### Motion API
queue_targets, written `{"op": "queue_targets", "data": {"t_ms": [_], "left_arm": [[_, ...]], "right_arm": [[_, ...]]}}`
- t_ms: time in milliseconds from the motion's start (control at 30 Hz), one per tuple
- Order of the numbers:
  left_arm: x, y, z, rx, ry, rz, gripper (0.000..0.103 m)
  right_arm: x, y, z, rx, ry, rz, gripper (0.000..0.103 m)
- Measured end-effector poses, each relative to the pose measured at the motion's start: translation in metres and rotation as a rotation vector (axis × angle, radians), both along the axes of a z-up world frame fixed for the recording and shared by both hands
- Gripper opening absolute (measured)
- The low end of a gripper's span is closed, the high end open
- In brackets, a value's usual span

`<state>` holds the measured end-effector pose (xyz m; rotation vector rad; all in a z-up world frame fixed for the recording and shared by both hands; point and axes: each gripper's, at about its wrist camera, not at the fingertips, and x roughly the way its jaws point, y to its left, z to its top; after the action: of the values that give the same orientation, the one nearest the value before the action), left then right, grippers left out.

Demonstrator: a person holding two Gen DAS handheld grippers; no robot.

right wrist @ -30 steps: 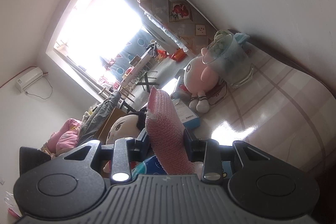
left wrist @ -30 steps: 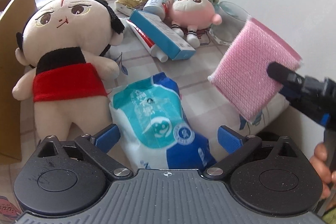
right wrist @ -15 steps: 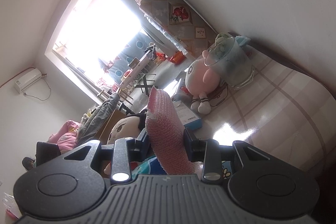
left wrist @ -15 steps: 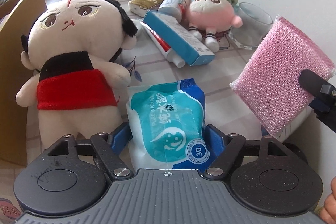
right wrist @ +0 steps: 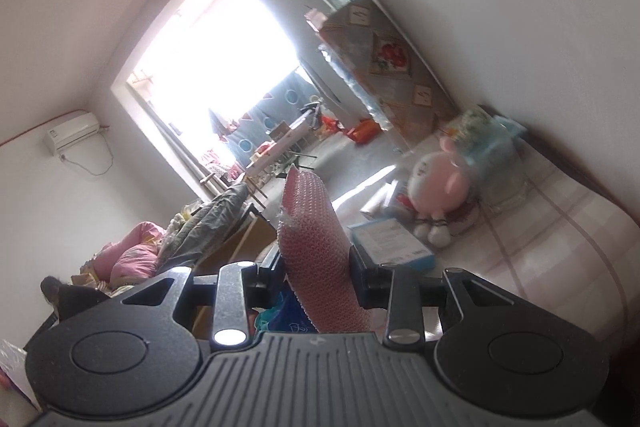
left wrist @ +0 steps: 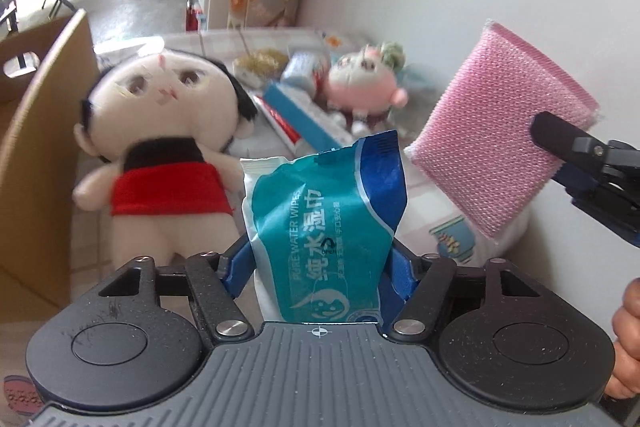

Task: Organize soft objects
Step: 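Carry wipes and sponge into the cardboard box with both grippers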

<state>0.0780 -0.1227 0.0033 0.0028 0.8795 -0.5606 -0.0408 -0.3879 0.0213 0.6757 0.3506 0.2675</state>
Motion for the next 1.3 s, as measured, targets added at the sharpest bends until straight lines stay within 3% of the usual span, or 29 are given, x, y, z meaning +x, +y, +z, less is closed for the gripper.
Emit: {"op": "queue_targets", "data": {"t_ms": [400, 667, 800, 967, 1300], "left_arm": [[-0.031, 0.104, 0.082, -0.130, -0.188, 0.147, 0.066], [-0.004, 0.186, 0.119, -0.078, -0.276, 0.362, 0.066], [0.042, 0.217, 0.121, -0.003, -0.264, 0.461, 0.066], [0.114, 0.256, 0.102, 0.111, -0.185, 0.547, 0.066], [0.219, 0.278, 0.044, 0.244, 0.032, 0.523, 0.066]], "right_arm": [[0.025, 0.091, 0.094, -0.115, -0.201, 0.210, 0.037], [0.105, 0.180, 0.135, -0.101, -0.226, 0.429, 0.037], [0.167, 0.230, 0.140, -0.105, -0.134, 0.506, 0.037], [0.258, 0.292, 0.112, -0.142, 0.112, 0.538, 0.037], [0.365, 0.349, 0.038, -0.165, 0.442, 0.543, 0.037]]}}
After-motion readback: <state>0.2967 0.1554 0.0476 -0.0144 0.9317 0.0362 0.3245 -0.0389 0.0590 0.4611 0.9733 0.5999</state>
